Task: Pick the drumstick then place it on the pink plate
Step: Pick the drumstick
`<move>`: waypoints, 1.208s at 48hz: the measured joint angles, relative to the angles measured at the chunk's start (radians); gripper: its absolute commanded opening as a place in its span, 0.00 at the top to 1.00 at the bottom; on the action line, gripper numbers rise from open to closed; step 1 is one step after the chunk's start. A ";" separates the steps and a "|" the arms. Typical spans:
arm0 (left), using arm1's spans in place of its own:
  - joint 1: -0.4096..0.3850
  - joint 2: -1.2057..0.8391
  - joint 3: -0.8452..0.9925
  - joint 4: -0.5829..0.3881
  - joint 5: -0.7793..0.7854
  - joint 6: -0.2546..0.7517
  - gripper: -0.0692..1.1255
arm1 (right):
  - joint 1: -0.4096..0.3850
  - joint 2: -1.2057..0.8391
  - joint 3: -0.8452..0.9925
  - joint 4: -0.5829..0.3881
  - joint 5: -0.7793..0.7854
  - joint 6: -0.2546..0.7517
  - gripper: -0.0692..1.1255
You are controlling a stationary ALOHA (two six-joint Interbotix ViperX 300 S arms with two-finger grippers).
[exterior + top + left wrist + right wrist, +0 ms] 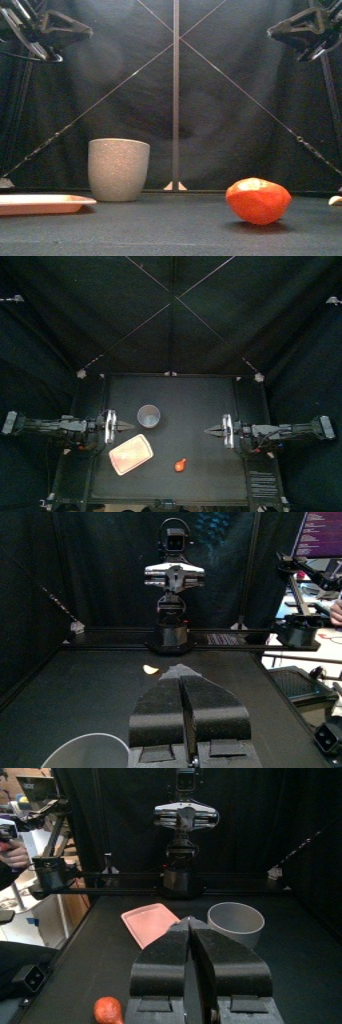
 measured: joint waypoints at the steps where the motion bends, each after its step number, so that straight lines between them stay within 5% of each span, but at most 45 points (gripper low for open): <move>1: 0.000 0.000 0.000 0.000 0.000 0.002 0.92 | 0.000 0.000 0.000 0.000 0.002 0.000 0.88; 19: -0.003 0.025 -0.018 0.006 0.025 0.003 0.93 | 0.031 0.253 -0.074 -0.020 0.149 0.005 0.88; 33: -0.002 0.025 -0.018 0.006 0.025 0.003 0.93 | 0.144 0.462 -0.190 -0.028 0.290 0.003 0.84; 39: 0.000 0.025 -0.011 0.006 0.023 0.003 0.93 | 0.160 0.518 -0.215 -0.026 0.295 0.003 0.69; 50: 0.002 0.025 -0.008 0.003 0.023 0.003 0.93 | 0.172 0.565 -0.222 -0.020 0.241 0.005 0.24; 58: 0.006 0.025 -0.008 0.002 0.021 0.003 0.93 | 0.172 0.614 -0.224 -0.017 0.146 0.005 0.19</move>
